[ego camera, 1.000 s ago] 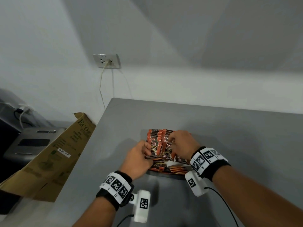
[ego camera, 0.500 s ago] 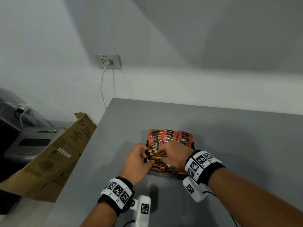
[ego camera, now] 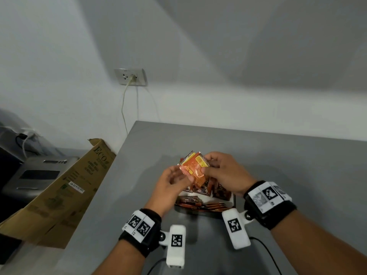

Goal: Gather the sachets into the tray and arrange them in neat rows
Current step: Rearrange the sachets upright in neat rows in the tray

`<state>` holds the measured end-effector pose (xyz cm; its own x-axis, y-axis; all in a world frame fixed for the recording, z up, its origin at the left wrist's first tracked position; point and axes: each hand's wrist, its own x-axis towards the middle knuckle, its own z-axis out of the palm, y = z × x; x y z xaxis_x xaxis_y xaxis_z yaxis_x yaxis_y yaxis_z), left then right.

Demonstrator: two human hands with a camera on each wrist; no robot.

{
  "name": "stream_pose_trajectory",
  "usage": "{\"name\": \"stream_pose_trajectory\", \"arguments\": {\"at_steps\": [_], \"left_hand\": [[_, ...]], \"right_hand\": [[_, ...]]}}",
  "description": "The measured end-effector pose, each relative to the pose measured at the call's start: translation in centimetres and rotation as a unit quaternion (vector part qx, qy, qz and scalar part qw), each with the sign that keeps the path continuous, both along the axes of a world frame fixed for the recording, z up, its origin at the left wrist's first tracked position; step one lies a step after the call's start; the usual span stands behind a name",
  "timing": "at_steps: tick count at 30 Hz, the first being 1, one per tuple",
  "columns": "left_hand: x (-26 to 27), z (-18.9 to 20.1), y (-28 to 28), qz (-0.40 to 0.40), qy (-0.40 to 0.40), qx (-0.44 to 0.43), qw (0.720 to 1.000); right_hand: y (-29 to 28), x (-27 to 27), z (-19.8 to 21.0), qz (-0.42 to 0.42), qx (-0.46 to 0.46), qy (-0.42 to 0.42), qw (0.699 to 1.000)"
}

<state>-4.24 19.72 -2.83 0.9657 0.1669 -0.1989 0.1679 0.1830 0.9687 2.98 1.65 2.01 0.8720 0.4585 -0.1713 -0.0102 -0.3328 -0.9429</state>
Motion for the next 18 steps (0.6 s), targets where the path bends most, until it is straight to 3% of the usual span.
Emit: {"name": "stream_pose_trajectory", "arguments": {"at_steps": [3, 5, 7, 9, 11, 14, 18], "left_hand": [[0.9, 1.5, -1.9, -0.034, 0.006, -0.233, 0.972], [1.6, 2.2, -2.7, -0.043, 0.038, -0.288, 0.956], [2.3, 2.6, -3.2, -0.020, 0.077, -0.283, 0.956], [2.9, 2.6, -3.1, 0.002, 0.092, -0.243, 0.966], [3.2, 2.5, -3.2, -0.011, 0.083, -0.203, 0.976], [3.2, 2.5, -3.6, -0.047, 0.056, -0.176, 0.982], [2.9, 3.3, -3.6, -0.055, 0.086, -0.219, 0.970]], "right_hand": [[0.5, -1.6, 0.3, -0.032, 0.130, 0.116, 0.984], [1.0, -2.5, 0.0, -0.038, 0.131, 0.123, 0.983], [0.9, -2.8, 0.1, -0.064, 0.052, 0.045, 0.996], [0.1, -2.7, 0.9, -0.078, -0.065, -0.084, 0.991], [-0.4, -2.4, 1.7, -0.002, -0.150, -0.180, 0.972], [-0.6, -1.6, 1.9, 0.097, -0.197, -0.218, 0.951], [-0.8, -1.2, 1.4, 0.058, -0.164, -0.208, 0.963]]}}
